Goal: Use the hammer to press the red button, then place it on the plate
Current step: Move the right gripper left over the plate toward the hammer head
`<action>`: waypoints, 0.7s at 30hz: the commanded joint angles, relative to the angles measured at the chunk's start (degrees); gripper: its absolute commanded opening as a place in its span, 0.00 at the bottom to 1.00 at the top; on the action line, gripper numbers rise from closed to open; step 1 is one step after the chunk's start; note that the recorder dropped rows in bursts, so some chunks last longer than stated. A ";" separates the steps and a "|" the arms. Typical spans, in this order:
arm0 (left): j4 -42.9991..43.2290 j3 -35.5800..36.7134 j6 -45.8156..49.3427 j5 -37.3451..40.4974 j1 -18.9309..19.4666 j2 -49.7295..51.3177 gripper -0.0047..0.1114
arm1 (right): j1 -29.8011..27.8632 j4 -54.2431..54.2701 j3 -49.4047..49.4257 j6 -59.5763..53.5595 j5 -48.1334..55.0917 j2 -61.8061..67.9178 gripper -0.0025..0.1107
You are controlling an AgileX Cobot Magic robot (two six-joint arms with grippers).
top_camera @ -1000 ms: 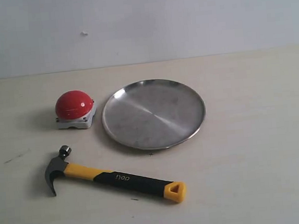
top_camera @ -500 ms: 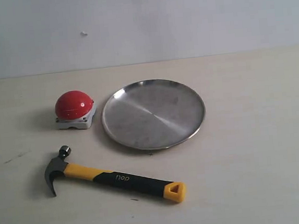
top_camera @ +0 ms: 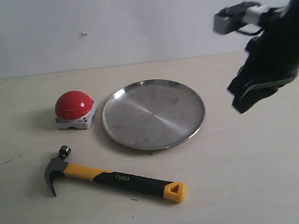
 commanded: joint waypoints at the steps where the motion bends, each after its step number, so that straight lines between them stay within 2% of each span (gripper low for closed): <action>1: -0.24 -0.09 0.11 -0.29 0.08 -0.30 0.04 | 7.71 -2.02 -2.20 -2.74 -2.67 5.78 0.23; 5: -0.24 -0.09 0.11 -0.29 0.08 -0.30 0.04 | 14.29 -6.51 -4.41 -1.71 -4.40 10.80 0.30; 15: -0.24 -0.09 0.11 -0.29 0.08 -0.30 0.04 | 22.59 -7.05 -5.06 -0.87 -11.26 12.75 0.28; 17: -0.24 -0.09 0.11 -0.29 0.08 -0.30 0.04 | 25.38 -10.78 -6.40 0.03 -10.74 14.92 0.28; 21: -0.24 -0.09 0.11 -0.29 0.08 -0.30 0.04 | 29.49 -12.99 -16.37 1.90 -8.25 22.08 0.39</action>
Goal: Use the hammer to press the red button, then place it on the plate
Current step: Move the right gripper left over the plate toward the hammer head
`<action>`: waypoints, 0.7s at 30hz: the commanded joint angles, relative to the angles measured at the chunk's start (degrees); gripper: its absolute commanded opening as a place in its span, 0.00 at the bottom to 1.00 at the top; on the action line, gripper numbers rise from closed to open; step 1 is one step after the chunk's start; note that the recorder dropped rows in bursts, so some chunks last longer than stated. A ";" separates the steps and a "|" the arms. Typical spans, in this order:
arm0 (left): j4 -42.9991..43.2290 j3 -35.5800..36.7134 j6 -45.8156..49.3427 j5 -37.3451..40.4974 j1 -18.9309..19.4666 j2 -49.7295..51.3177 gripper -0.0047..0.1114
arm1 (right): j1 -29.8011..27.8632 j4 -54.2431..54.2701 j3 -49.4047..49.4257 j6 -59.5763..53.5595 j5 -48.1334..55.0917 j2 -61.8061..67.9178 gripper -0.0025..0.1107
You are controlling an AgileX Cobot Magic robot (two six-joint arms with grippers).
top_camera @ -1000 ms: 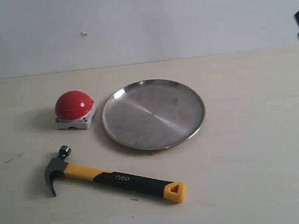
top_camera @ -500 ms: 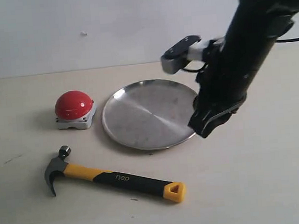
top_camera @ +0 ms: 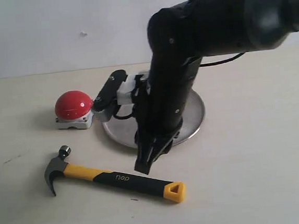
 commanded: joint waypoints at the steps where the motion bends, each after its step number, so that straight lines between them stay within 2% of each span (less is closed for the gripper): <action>1: -0.24 -0.11 0.11 -0.29 0.08 -0.30 0.04 | 2.66 -1.25 -8.83 0.98 0.80 5.99 0.40; 4: -0.24 -0.11 0.11 -0.29 0.08 -0.30 0.04 | 2.79 -1.35 -11.40 2.01 -5.34 7.85 0.40; 7: -0.24 -0.11 0.11 -0.29 0.08 -0.30 0.04 | 2.89 0.14 -12.06 3.93 -3.90 8.71 0.40; 11: -0.24 -0.11 0.11 -0.29 0.08 -0.30 0.04 | 3.88 -0.23 -17.69 3.93 0.86 12.66 0.49; 21: -0.24 -0.11 0.11 -0.29 0.08 -0.30 0.04 | 5.74 -0.07 -31.24 2.84 7.46 22.81 0.49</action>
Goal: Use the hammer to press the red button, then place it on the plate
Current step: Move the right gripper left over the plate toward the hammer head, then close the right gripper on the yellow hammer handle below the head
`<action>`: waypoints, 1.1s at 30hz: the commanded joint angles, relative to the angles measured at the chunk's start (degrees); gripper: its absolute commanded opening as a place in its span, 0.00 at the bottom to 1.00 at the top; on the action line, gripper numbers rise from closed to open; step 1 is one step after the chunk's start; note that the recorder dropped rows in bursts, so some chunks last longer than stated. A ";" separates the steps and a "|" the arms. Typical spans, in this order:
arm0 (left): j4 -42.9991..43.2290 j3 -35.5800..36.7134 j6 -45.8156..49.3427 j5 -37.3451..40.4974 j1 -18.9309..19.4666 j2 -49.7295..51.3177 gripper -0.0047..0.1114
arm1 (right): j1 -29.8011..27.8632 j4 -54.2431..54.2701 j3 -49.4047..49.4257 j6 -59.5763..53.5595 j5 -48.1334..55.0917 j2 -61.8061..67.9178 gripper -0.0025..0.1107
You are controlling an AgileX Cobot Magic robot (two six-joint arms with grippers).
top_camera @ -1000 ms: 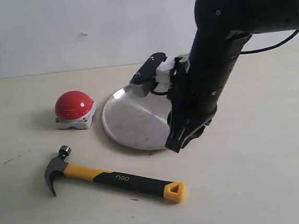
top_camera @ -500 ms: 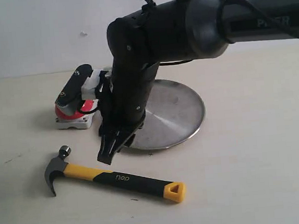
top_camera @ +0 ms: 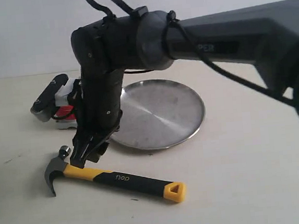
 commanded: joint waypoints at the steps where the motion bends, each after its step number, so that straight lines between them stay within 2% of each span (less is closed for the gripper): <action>1: -0.24 -0.11 0.11 -0.29 0.08 -0.30 0.04 | 0.78 -0.23 -5.67 -1.12 3.53 4.34 0.49; 6: -0.24 -0.11 0.11 -0.29 0.08 -0.30 0.04 | 0.94 -0.01 -11.27 -4.60 7.93 9.42 0.52; 16: -0.24 -0.11 0.11 -0.29 0.08 -0.30 0.04 | 1.83 3.19 -16.07 -10.86 5.35 14.14 0.52; 24: -0.24 -0.11 0.11 -0.29 0.08 -0.30 0.04 | 1.83 4.92 -21.45 -11.32 5.74 17.15 0.52; 33: -0.24 -0.11 0.11 -0.29 0.08 -0.30 0.04 | 1.83 6.65 -22.03 -13.43 6.47 18.74 0.52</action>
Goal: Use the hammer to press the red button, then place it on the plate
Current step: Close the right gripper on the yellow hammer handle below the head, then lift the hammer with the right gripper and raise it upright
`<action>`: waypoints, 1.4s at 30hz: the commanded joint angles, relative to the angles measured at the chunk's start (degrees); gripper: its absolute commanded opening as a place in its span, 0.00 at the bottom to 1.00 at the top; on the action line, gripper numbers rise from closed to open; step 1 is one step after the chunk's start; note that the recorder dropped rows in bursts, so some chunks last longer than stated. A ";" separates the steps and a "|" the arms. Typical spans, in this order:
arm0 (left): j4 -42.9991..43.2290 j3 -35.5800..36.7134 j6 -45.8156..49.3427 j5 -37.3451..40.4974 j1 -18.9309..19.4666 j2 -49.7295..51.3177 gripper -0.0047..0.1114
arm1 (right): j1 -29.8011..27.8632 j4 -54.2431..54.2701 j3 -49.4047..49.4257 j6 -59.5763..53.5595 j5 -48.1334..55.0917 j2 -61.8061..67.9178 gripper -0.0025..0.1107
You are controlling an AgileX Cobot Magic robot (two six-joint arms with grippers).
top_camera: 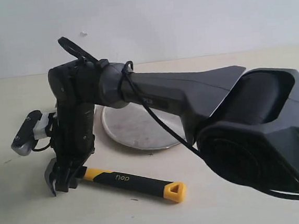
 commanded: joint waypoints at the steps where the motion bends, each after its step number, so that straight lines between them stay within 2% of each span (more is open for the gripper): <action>1: -0.24 -0.11 0.11 -0.29 0.08 -0.30 0.04 | 0.11 0.26 -0.42 -0.85 0.14 0.09 0.52; 11: -0.24 -0.11 0.11 -0.29 0.08 -0.30 0.04 | 0.11 -1.44 -0.42 -0.15 0.52 2.25 0.52; 15: -0.24 -0.11 0.11 -0.29 0.08 -0.30 0.04 | 0.11 -1.70 -0.42 0.22 0.75 2.84 0.48; 17: -0.24 -0.11 0.11 -0.29 0.08 -0.30 0.04 | 0.11 -1.70 -0.42 0.54 1.02 3.09 0.42; 20: -0.24 -0.11 0.11 -0.29 0.08 -0.30 0.04 | 0.11 -1.84 -0.42 0.54 2.62 3.20 0.29; 22: -0.24 -0.11 0.11 -0.29 0.08 -0.30 0.04 | 0.11 -1.97 -0.42 1.48 4.04 3.20 0.16; 23: -0.24 -0.11 0.11 -0.29 0.08 -0.30 0.04 | 0.11 -1.97 -0.42 1.79 5.57 3.20 0.06; 24: -0.24 -0.11 0.11 -0.29 0.08 -0.30 0.04 | 0.11 -1.97 -0.42 1.79 6.00 3.20 0.02; 42: -0.24 -0.11 0.11 -0.29 0.08 -0.30 0.04 | 0.11 3.68 -2.17 17.38 6.00 -5.01 0.02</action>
